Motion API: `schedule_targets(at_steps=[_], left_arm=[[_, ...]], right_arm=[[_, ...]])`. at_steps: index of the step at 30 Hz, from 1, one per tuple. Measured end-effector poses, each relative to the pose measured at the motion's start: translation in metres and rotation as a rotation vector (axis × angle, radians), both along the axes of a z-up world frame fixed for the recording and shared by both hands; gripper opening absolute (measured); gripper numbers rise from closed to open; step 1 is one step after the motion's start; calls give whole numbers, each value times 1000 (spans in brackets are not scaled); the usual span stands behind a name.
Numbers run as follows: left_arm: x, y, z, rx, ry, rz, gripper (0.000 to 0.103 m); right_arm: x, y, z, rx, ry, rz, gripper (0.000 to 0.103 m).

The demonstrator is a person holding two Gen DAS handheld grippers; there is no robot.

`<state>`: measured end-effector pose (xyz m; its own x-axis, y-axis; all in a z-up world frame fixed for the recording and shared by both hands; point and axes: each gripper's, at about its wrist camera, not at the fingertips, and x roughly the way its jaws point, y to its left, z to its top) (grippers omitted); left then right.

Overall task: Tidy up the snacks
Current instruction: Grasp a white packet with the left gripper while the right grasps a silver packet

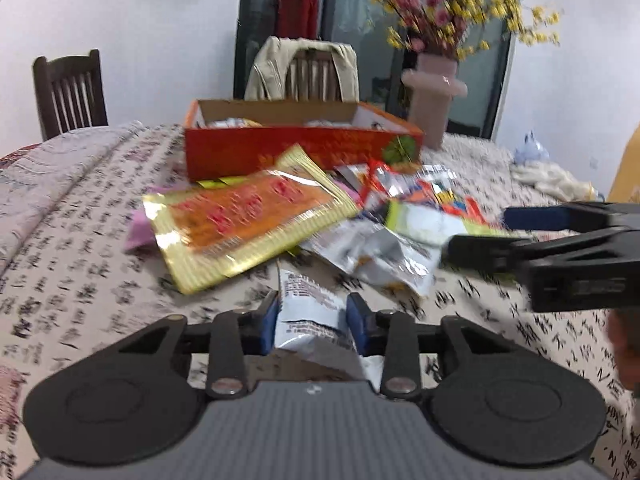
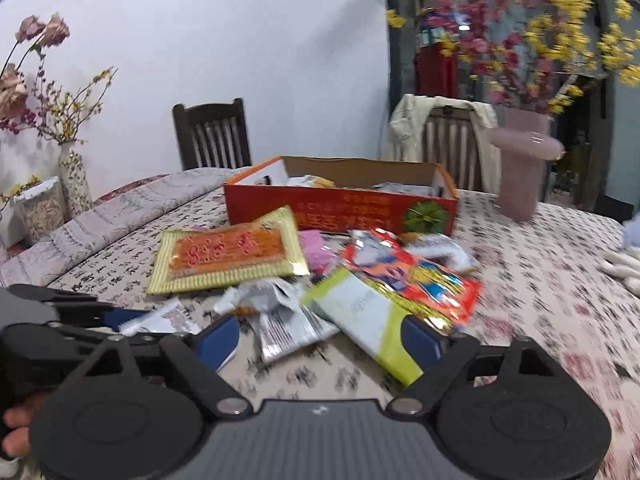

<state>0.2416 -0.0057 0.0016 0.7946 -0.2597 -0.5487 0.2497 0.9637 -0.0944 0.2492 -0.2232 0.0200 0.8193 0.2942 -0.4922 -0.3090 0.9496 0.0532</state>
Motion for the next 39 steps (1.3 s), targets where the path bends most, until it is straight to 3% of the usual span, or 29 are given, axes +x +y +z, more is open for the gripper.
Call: schedule_targets(at_steps=[10,13,16,18,31,39], left_arm=[[6,58,13,-90,10,106,19],[7,65,18,-96,-7,120,17],[7,66,20,-97,-7,117,16],[6,62,22,-98,-14,113,15],[-19,14,46,-68,-66,6,12],[-36,-20,60,-38,-89,-41,12]], right_arm=[[74,65,-17,-54,81,119,83],[87,79,-27,-106,98,118,78],[89,83,-34,-130,94,116,66],[86,82,-33,-126,90,118,47],[25,25,8,-71,-50,43,46],[-25,-19,13,-49,-73,4,46]])
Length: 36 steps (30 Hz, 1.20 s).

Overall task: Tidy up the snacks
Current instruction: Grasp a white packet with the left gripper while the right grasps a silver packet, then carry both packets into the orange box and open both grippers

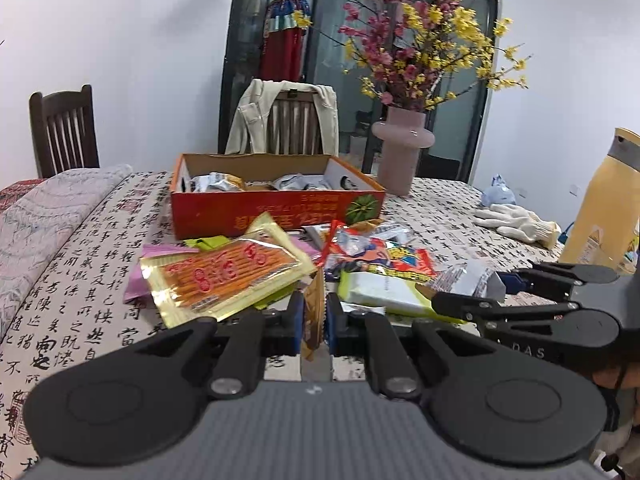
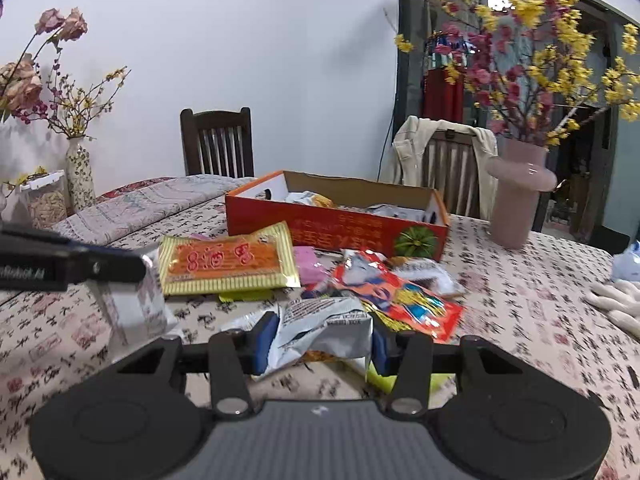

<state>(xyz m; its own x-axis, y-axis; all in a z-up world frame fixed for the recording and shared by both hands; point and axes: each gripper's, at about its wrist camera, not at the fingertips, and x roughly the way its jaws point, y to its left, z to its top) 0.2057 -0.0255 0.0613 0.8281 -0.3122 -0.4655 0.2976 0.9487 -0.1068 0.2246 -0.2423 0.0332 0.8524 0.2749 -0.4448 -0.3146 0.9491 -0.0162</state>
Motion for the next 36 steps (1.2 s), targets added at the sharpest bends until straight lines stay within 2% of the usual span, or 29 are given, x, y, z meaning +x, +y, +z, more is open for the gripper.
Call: schedule_targets(at_steps=[8,11,16,21,26,36], left_arm=[[9,-7,14,20,-12,-18,12],[26,-2,30,7,-17,-21,12],[69,7,64,-24,-55,-42,12],[130,11,90,-33,-95,-22,12],[198,12,106,-47,-80,-11,12],[322,8,100,-59,-2,47,12]], right_arm=[[-8,-14,-1,27,-7,-20,46],[0,-13,5,27,-20,-10,46],[31,-18,29,95,-22,23,46],[78,-13,55,81,-64,41,46],[145,-6,70,66,-84,45,46],[291,2,82,144,-2,38,46]])
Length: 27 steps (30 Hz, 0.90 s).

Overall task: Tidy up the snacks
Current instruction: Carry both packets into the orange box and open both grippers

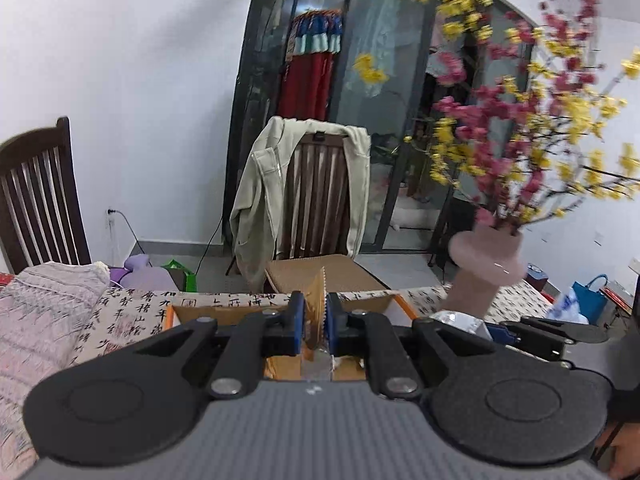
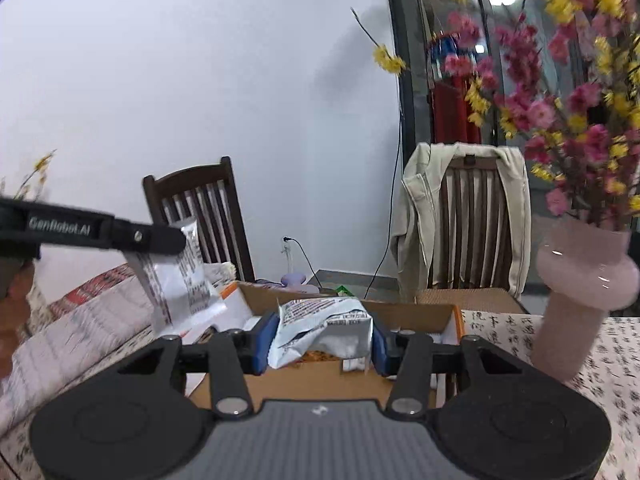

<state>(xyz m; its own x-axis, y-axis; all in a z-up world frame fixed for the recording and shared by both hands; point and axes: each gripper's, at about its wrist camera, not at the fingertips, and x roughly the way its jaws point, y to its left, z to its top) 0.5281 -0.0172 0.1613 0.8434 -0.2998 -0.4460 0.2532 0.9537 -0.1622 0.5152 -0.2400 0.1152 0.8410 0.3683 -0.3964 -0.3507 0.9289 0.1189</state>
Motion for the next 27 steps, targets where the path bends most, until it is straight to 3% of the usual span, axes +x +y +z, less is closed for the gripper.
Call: schedule_targets(at_steps=[5,12,15,21,25,27], left_arm=[[62,3,-17,-38,80,28,12],[141,3,-64,-96,228,64,12],[162,6,-88,-137,296,85,12],[176,6,-122,-83,350,113,14],[177,12,-128,-74,363,151,40],[173,15,-124,-66,348,156,40]], right_arm=[[72,7,-8,6,70,-6,46],[158,22,-47,9,229,-31,46],[183,36,-66,-41,286,-53,46],[213,66,-95,-171,392,-51,49],[216,79,-103,-228,403,-55,58],[215,79,-102,-218,397,-47,60]])
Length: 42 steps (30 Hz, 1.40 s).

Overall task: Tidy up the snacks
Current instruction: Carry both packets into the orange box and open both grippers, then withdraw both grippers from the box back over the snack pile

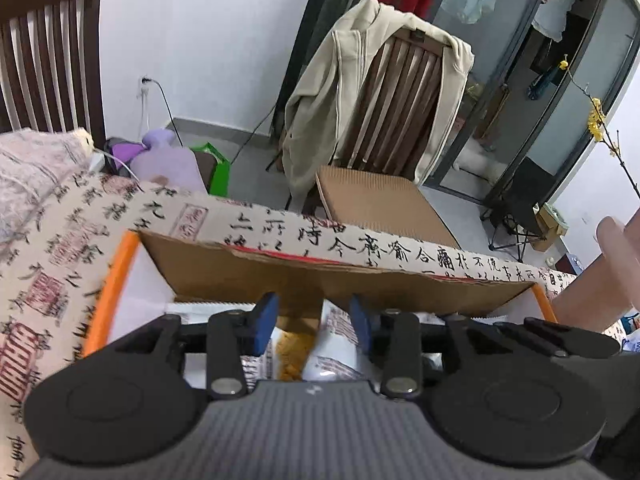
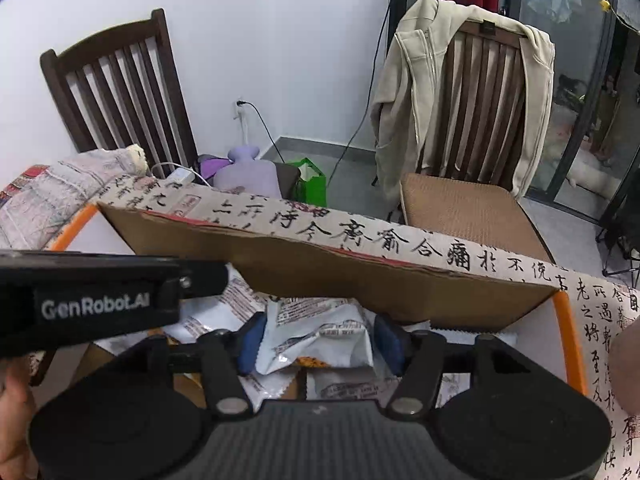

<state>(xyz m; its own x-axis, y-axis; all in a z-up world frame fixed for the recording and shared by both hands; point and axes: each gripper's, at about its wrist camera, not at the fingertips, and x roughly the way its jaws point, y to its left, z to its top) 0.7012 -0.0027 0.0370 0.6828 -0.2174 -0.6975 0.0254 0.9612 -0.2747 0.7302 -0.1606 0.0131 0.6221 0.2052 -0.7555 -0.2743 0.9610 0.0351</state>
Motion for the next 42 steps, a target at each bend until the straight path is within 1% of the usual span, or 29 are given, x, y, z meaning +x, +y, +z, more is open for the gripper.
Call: schedule_targets(at_steps=[2,4,5,7,9,12,15,16,17,18,23,25,27,31,35,42], left_arm=[[-5,2,7,8,-7,-2,42],[-13,4,15,29,-27,-3,52],[-15,3,20,40,-35,0,55],[-25,6,29,57,-54,5,67],[-37,11,38,66,-73,5,74],[-56,15,52,93,-93,-5,75],[-78,19,67,121,-118,-8,83],[-87,19,70,125,-123,-10,87],[-95,20,73,126,-124,-16,88],[-105,20,75,130,-126,-28,89],[-156,19,86,166,-152,-59,92],[-177,19,93,175,-172,-48,93],[-199,19,100,190,-196,-23,93],[-247,18,110,189,-252,-11,98],[-298,19,112,195,-293,-11,100],[-389,12,93,245,-344,2,103]], right_arm=[[-3,-1,3,10,-6,12,61],[-11,-4,8,9,-19,13,61],[-14,-6,12,12,-24,12,62],[-20,-13,21,21,-32,6,64],[-28,-21,30,25,-46,-1,65],[-44,-37,48,20,-73,-19,67],[-59,-53,63,19,-93,-38,73],[-67,-58,68,20,-101,-41,74],[-75,-64,73,23,-109,-46,76],[-84,-69,78,27,-117,-48,78],[-128,-95,96,39,-148,-76,83],[-148,-103,101,42,-161,-83,84],[-166,-109,105,40,-177,-88,87],[-211,-118,111,63,-227,-99,89],[-256,-123,106,67,-276,-98,95],[-337,-128,87,74,-333,-96,96]])
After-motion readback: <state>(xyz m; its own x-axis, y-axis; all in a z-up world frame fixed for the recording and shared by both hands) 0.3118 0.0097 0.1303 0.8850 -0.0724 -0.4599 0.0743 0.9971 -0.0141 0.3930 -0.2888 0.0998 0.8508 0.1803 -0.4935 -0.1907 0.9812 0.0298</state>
